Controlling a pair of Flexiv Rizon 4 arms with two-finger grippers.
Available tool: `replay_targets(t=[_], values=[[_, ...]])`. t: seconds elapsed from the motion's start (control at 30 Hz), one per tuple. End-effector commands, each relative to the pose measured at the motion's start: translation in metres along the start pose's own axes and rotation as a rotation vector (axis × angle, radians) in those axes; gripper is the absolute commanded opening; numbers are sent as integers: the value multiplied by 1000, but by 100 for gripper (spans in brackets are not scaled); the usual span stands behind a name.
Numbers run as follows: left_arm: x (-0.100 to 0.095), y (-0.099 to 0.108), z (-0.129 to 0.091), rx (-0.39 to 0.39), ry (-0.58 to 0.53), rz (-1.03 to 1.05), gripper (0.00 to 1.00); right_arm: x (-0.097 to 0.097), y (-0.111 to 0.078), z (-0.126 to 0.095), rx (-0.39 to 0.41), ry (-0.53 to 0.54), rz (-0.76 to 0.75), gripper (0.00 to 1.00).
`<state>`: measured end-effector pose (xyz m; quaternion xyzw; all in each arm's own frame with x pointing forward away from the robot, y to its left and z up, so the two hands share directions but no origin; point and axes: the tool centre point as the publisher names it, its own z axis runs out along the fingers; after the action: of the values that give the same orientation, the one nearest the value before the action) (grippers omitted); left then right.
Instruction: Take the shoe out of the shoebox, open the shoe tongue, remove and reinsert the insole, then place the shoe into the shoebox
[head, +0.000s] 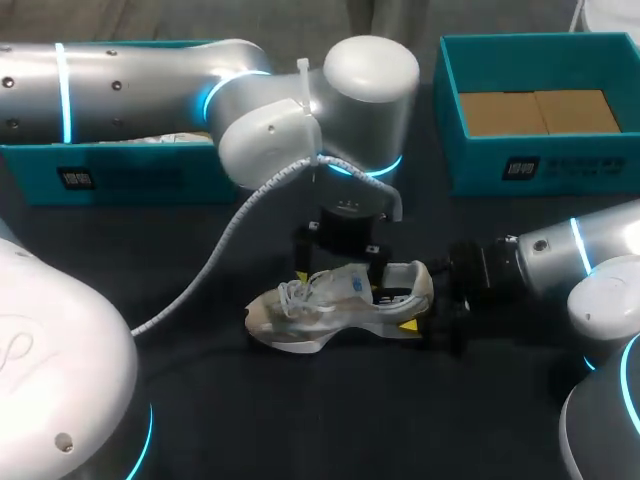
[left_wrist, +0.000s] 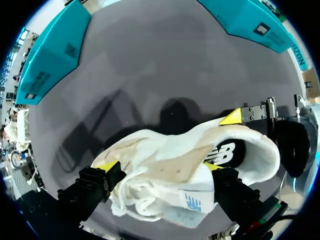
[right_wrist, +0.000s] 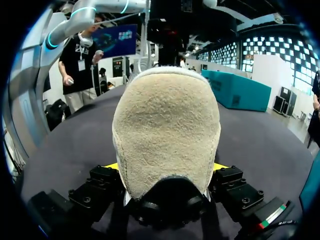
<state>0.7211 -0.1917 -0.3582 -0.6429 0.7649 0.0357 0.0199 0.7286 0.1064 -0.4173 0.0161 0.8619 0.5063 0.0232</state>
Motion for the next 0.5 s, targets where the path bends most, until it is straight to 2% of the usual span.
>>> replay_targets(t=[0.03, 0.37, 0.4, 0.47, 0.5], values=[[-14, 10, -16, 20, 16, -25, 100, 0, 1, 1, 2, -1, 0, 0], [-20, 18, -33, 3, 47, -57, 100, 0, 1, 1, 2, -1, 0, 0], [-20, 18, -34, 1, 49, -56, 96, 0, 1, 1, 2, -1, 0, 0], [-20, 21, -35, -8, 59, -54, 72, 0, 1, 1, 2, -1, 0, 0], [-20, 22, -36, -12, 61, -51, 47, 0, 1, 1, 2, -1, 0, 0]])
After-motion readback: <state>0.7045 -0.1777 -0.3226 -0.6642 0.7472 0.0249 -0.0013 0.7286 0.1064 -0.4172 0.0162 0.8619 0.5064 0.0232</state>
